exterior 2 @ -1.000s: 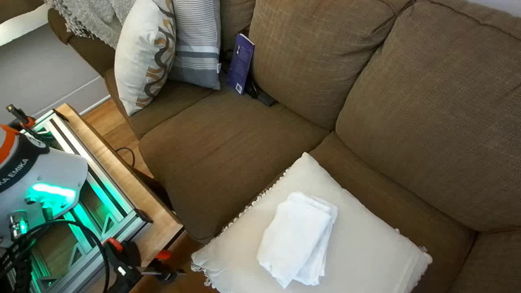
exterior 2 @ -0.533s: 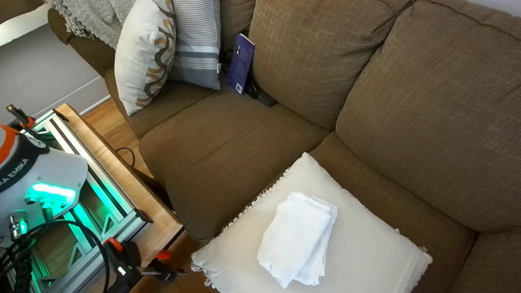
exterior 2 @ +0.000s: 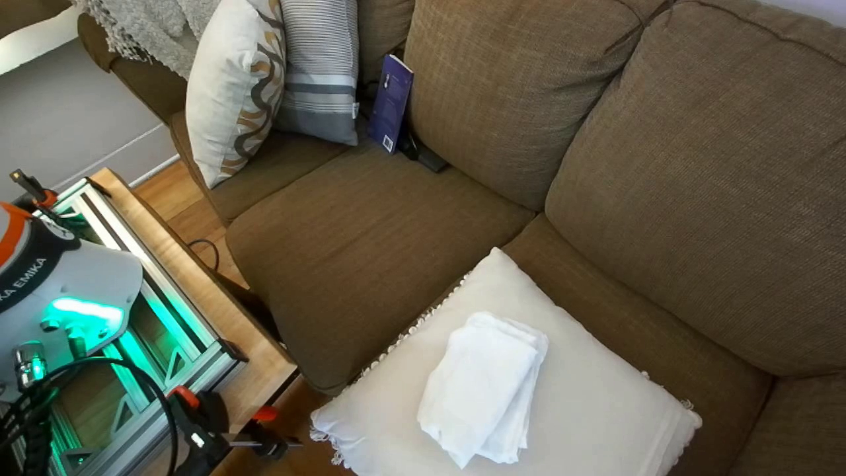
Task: Put the blue book on the white pillow on the right
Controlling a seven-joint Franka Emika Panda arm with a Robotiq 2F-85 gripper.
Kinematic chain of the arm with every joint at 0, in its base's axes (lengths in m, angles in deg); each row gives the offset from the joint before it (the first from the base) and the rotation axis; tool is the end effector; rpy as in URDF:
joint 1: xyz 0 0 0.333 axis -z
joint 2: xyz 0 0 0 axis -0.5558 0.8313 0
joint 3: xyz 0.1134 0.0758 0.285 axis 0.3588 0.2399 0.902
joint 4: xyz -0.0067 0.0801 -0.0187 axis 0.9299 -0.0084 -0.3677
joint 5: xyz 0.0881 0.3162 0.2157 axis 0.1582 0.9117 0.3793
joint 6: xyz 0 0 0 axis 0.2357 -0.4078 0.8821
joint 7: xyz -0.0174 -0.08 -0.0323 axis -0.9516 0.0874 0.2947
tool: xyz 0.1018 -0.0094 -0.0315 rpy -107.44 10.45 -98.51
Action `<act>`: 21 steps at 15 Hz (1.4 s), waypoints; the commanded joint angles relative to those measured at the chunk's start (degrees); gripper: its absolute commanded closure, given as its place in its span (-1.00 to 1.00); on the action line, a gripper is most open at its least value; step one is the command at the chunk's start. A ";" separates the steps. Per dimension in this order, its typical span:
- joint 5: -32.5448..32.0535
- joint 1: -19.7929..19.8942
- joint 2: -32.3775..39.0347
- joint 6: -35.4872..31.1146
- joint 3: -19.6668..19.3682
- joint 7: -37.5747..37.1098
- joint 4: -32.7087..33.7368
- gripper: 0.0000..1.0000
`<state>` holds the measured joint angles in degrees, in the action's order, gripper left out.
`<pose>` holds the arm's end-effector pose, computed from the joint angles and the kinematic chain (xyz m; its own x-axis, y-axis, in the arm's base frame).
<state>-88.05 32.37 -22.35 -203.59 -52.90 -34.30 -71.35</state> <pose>0.5220 0.0592 0.3611 0.9586 -0.2423 -0.1495 -0.2264 -0.9671 0.1157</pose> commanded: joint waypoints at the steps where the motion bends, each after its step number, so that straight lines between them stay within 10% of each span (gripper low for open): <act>1: 1.13 1.06 13.70 3.91 -4.08 -1.68 13.11 -1.00; 4: 7.43 1.73 22.93 11.11 -5.68 0.33 23.31 -1.00; 5: 4.30 0.59 16.51 5.68 -6.39 0.03 15.40 -1.00; 10: 4.61 0.06 18.42 6.12 -6.76 0.13 17.55 -1.00; 13: 7.56 -1.02 13.36 2.67 -7.62 -11.44 10.86 -1.00; 21: 14.16 -7.62 22.07 -25.60 -5.83 -37.08 1.31 -1.00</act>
<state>-76.49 26.15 -3.00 -221.49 -58.18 -65.02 -68.01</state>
